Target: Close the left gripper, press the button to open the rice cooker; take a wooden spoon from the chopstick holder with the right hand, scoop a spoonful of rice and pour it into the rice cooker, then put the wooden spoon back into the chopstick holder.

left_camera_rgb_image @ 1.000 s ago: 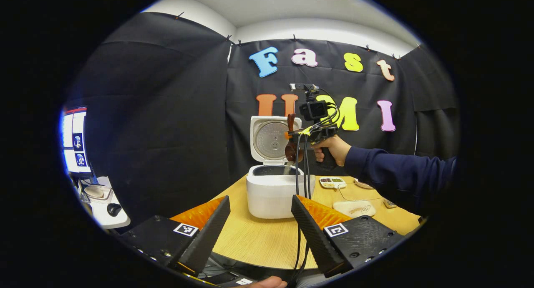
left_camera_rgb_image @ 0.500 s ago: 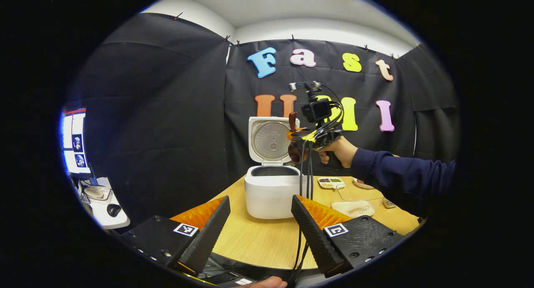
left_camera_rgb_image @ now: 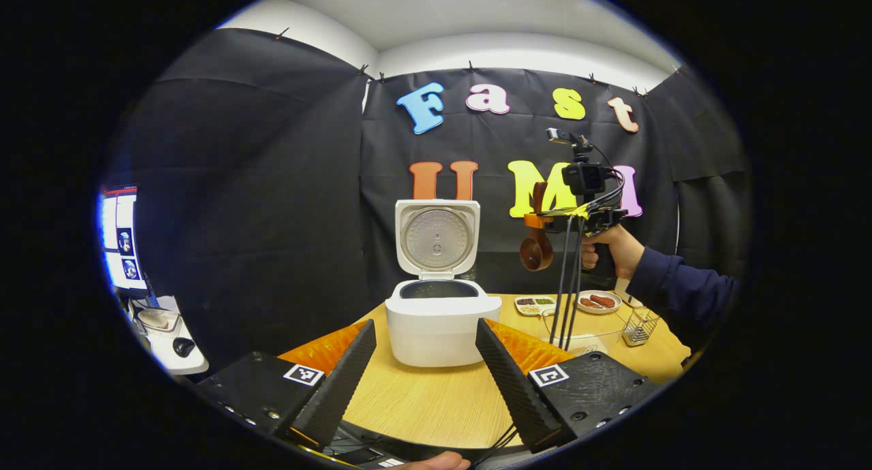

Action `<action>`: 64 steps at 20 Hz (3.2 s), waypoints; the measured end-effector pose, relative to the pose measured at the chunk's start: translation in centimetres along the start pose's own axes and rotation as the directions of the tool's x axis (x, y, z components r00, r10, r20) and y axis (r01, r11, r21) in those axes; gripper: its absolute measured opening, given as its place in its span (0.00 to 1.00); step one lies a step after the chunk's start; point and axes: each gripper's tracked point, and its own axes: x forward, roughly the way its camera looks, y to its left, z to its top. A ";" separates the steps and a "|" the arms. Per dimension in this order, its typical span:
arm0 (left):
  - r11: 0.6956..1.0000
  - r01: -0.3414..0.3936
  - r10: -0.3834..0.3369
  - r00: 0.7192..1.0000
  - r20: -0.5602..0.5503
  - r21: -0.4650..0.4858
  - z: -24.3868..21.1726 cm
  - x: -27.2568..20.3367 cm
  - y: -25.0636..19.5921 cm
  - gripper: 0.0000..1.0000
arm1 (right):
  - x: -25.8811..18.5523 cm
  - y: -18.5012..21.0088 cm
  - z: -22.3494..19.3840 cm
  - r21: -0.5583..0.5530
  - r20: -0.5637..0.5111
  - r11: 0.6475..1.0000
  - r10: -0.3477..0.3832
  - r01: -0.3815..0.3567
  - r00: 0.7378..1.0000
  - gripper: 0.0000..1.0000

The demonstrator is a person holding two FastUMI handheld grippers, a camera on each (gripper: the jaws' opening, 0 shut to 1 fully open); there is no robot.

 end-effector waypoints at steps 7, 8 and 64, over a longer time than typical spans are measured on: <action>0.999 0.031 -0.032 0.999 0.033 0.037 2.4 1.8 -3.2 0.94 | -8.7 -10.8 0.1 0.070 0.015 0.984 -0.166 0.165 0.986 0.11; 0.999 0.034 -0.036 0.998 0.053 0.043 2.9 2.1 -3.6 0.94 | -10.1 -12.3 0.2 0.084 0.020 0.979 -0.187 0.185 0.982 0.11; 0.996 0.090 -0.089 0.994 0.058 -0.017 9.5 14.9 -3.9 0.94 | -32.3 -25.7 -12.0 0.122 -0.102 0.797 -0.583 0.592 0.806 1.00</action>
